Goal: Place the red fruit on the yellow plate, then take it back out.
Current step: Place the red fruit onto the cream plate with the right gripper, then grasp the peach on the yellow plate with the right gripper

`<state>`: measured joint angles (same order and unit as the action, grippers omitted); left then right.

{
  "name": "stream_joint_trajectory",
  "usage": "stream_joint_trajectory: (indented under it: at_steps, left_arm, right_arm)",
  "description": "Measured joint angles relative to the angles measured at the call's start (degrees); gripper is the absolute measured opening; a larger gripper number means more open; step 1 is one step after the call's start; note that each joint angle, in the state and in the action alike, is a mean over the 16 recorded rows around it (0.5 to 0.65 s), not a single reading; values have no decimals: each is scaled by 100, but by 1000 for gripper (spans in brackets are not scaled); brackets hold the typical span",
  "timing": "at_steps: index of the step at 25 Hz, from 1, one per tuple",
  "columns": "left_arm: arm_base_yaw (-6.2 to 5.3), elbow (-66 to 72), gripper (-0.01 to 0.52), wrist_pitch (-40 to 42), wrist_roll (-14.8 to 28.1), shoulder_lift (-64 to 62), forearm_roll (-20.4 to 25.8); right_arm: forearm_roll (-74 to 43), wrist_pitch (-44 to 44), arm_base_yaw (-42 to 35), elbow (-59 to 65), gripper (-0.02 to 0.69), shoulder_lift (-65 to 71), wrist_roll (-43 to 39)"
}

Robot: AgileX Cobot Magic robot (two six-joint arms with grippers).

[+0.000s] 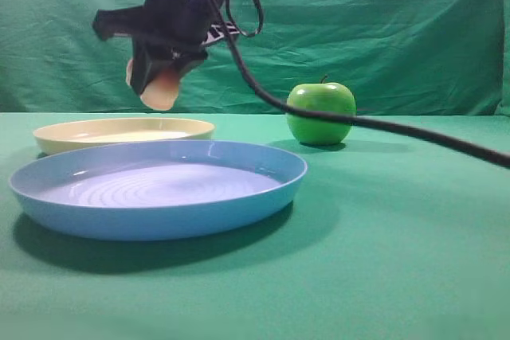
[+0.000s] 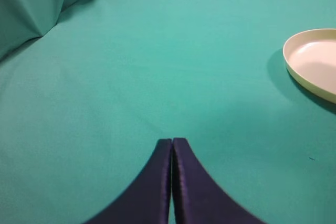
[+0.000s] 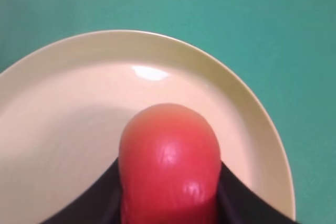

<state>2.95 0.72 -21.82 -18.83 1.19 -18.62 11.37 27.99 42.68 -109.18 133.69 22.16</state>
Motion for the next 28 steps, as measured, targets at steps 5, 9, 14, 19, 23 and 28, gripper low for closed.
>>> stream_joint_trajectory:
  at_steps: [5, 9, 14, 19, 23, 28]
  left_arm:
    - [0, 0, 0, 0, 0, 0, 0]
    - [0, 0, 0, 0, 0, 0, 0]
    - [0, 0, 0, 0, 0, 0, 0]
    - [0, 0, 0, 0, 0, 0, 0]
    - [0, 0, 0, 0, 0, 0, 0]
    - [0, 0, 0, 0, 0, 0, 0]
  right_arm:
    - [29, 152, 0, -3, 564, -70, 14]
    - [-4, 475, 0, -5, 604, -343, 8]
    - [-207, 1202, 0, -5, 456, -968, -140]
    - [-596, 2030, 0, 13, 248, -1815, -578]
    - [-933, 2543, 0, 224, 94, -2600, -1004]
    - [-1215, 2628, 0, 992, 3, -3694, -1513]
